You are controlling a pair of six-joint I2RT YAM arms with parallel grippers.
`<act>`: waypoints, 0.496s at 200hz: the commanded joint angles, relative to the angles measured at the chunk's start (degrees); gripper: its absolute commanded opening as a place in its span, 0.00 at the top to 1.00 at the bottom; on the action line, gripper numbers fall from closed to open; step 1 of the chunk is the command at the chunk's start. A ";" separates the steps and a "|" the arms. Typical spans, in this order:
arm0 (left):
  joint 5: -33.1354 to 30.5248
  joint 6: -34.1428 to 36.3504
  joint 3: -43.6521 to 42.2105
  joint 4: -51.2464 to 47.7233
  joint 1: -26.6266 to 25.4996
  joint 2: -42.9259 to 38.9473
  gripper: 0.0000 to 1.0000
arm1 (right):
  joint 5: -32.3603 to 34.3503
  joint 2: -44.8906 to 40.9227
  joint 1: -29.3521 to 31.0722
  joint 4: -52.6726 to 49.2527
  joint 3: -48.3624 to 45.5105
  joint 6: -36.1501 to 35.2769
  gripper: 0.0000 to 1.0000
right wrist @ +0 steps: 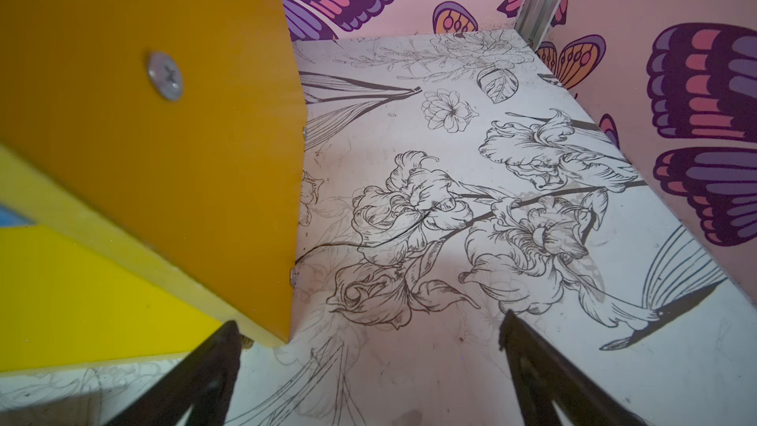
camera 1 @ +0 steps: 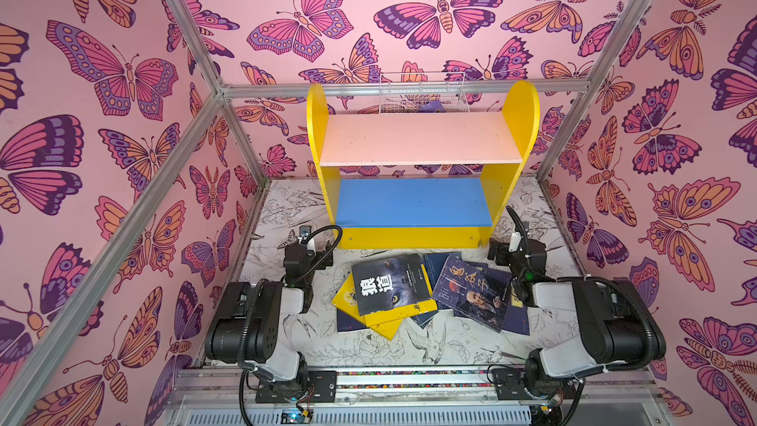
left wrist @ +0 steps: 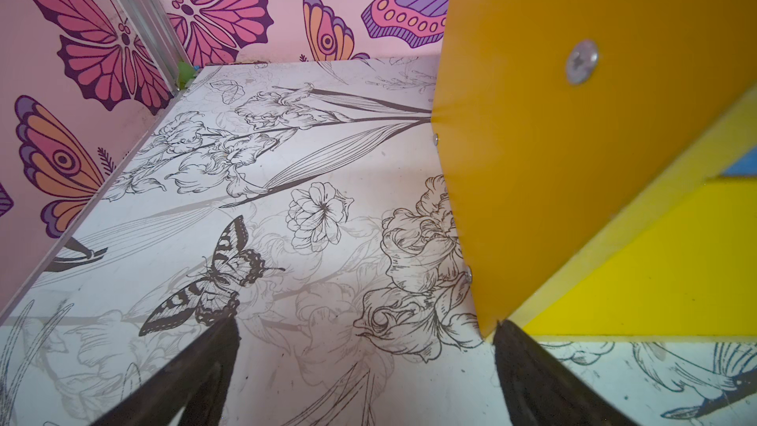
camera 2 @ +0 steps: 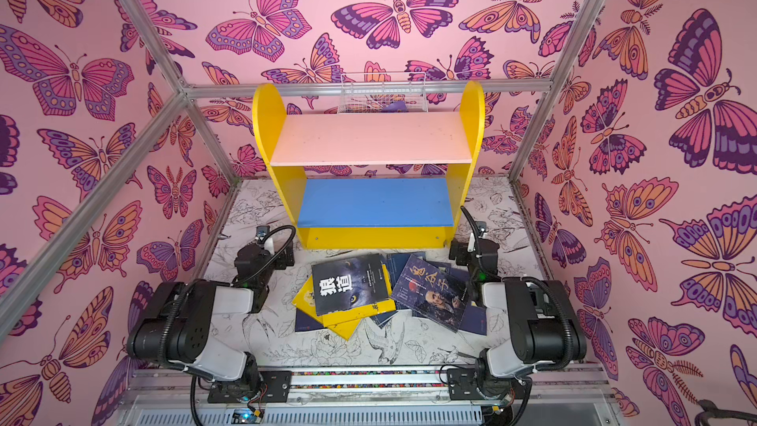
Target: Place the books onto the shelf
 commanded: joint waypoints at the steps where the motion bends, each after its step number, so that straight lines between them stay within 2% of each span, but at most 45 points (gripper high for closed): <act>1: 0.49 0.49 -0.26 1.04 0.34 -0.20 0.02 | -0.46 -0.63 -0.38 -0.02 1.00 0.18 0.01; 20: 0.51 0.22 -0.08 0.81 0.36 -0.22 0.02 | -0.49 -0.65 -0.41 -0.25 1.05 0.27 0.01; 39: -2.76 -1.60 0.23 0.09 0.72 -0.22 0.02 | -0.73 -0.65 -0.66 -0.32 1.02 0.47 0.01; 63: -2.94 -1.58 0.19 0.29 0.73 -0.19 0.02 | -7.76 -0.47 -4.17 1.57 0.31 2.19 0.01; 99: -3.10 -0.65 0.44 -0.26 0.29 -0.78 0.02 | -8.72 -0.43 -3.68 0.64 0.95 1.06 0.01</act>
